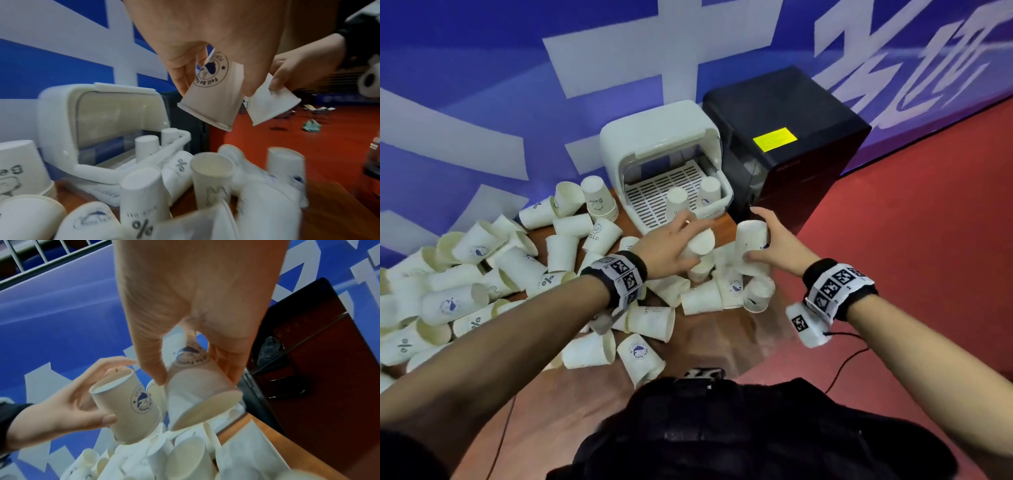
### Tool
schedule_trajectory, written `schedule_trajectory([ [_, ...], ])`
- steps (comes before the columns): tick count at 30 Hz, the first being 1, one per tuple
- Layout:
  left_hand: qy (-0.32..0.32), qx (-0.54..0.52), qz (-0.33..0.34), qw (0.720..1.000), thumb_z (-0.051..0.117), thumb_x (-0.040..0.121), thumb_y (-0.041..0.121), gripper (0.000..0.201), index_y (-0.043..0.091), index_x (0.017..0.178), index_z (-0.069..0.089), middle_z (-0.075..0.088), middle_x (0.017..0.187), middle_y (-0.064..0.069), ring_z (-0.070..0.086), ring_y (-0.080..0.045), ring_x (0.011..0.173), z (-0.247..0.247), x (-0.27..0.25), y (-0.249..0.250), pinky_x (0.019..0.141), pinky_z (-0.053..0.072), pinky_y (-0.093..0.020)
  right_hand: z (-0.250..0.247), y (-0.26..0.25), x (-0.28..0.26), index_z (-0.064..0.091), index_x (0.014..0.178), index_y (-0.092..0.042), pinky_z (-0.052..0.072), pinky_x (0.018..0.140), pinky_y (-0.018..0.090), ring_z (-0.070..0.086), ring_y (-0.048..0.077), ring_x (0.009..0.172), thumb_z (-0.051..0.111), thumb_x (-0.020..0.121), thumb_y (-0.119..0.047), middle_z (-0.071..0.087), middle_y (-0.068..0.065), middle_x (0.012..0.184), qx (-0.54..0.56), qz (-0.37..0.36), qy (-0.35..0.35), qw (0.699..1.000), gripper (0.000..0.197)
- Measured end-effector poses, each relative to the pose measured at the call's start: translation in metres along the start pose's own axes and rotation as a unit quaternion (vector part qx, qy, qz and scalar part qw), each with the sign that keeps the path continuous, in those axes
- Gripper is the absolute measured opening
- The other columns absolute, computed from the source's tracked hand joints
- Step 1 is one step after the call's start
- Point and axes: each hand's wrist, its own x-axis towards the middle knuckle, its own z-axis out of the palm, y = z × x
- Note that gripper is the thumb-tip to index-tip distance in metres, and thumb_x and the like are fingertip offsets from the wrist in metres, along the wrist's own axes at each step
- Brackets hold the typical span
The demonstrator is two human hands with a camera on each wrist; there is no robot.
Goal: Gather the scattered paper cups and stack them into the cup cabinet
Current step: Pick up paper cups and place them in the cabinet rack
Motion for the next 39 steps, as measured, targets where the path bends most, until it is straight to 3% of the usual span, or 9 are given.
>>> schedule_trajectory([
  [6,0.095,-0.084,-0.082,0.989,0.061,0.078,0.047,0.065,0.026,0.135,0.039,0.042,0.131,0.002,0.045,-0.018,0.118,-0.024,0.023,-0.026,0.097,0.042,-0.039,-0.019,-0.016,0.053,0.036,0.141,-0.016,0.039,0.097,0.027,0.049,0.022,0.118,0.082,0.07,-0.013,0.047,0.01,0.133,-0.008,-0.035,0.05,0.998,0.085],
  [10,0.153,-0.123,-0.154,0.968,0.073,0.079,0.035,0.066,0.025,0.136,0.041,0.045,0.136,0.001,0.043,-0.017,0.123,-0.031,0.033,-0.045,0.101,0.037,-0.033,-0.025,-0.028,0.079,0.028,0.147,-0.022,0.03,0.107,0.024,0.039,0.011,0.129,0.08,0.071,-0.013,0.037,0.002,0.147,0.018,-0.076,0.071,0.994,0.093],
  [12,0.18,-0.13,-0.185,0.957,0.074,0.079,0.033,0.067,0.023,0.136,0.042,0.046,0.137,0.001,0.045,-0.017,0.122,-0.033,0.036,-0.052,0.098,0.038,-0.031,-0.025,-0.032,0.092,0.026,0.148,-0.025,0.029,0.106,0.023,0.038,0.007,0.124,0.079,0.073,-0.016,0.039,0.002,0.143,0.004,-0.09,0.08,0.993,0.092],
  [15,0.205,-0.155,-0.212,0.943,0.075,0.079,0.03,0.064,0.019,0.134,0.043,0.048,0.135,-0.001,0.048,-0.018,0.12,-0.035,0.039,-0.06,0.097,0.039,-0.03,-0.022,-0.038,0.114,0.027,0.147,-0.029,0.032,0.103,0.026,0.042,0.014,0.115,0.076,0.074,-0.019,0.044,0.007,0.126,-0.012,-0.092,0.091,0.991,0.089],
  [19,0.22,-0.169,-0.245,0.929,0.073,0.081,0.031,0.063,0.021,0.134,0.042,0.049,0.134,0.0,0.049,-0.017,0.117,-0.036,0.037,-0.07,0.097,0.042,-0.033,-0.015,-0.047,0.145,0.032,0.144,-0.024,0.032,0.102,0.026,0.043,0.022,0.115,0.07,0.079,-0.014,0.039,0.012,0.126,-0.042,-0.074,0.07,0.994,0.076],
  [22,0.221,-0.172,-0.22,0.934,0.071,0.083,0.028,0.059,0.027,0.135,0.044,0.049,0.136,0.004,0.046,-0.012,0.121,-0.036,0.035,-0.078,0.101,0.04,-0.032,-0.011,-0.049,0.168,0.039,0.138,-0.017,0.032,0.096,0.022,0.047,0.027,0.114,0.069,0.08,-0.013,0.038,0.014,0.127,-0.064,-0.064,0.074,0.993,0.065],
  [27,0.215,-0.153,-0.22,0.939,0.07,0.085,0.029,0.052,0.029,0.133,0.05,0.05,0.134,0.003,0.042,-0.012,0.124,-0.03,0.033,-0.097,0.105,0.036,-0.033,-0.002,-0.043,0.199,0.039,0.131,-0.012,0.041,0.091,0.036,0.051,0.033,0.108,0.068,0.082,-0.017,0.04,0.015,0.126,-0.105,-0.034,0.082,0.991,0.058],
  [30,0.213,-0.156,-0.228,0.937,0.07,0.085,0.029,0.05,0.027,0.131,0.051,0.05,0.131,0.0,0.044,-0.014,0.121,-0.026,0.032,-0.103,0.104,0.038,-0.033,0.005,-0.036,0.212,0.037,0.131,-0.01,0.044,0.082,0.042,0.053,0.042,0.102,0.066,0.085,-0.026,0.043,0.017,0.12,-0.194,-0.034,0.068,0.978,0.057],
  [39,0.207,-0.174,-0.254,0.929,0.07,0.084,0.035,0.05,0.029,0.129,0.05,0.051,0.13,0.003,0.047,-0.011,0.117,-0.013,0.039,-0.116,0.1,0.04,-0.031,0.008,-0.034,0.239,0.038,0.126,-0.007,0.037,0.069,0.038,0.057,0.045,0.094,0.057,0.09,-0.036,0.041,0.018,0.123,-0.306,-0.038,0.044,0.95,0.05],
])
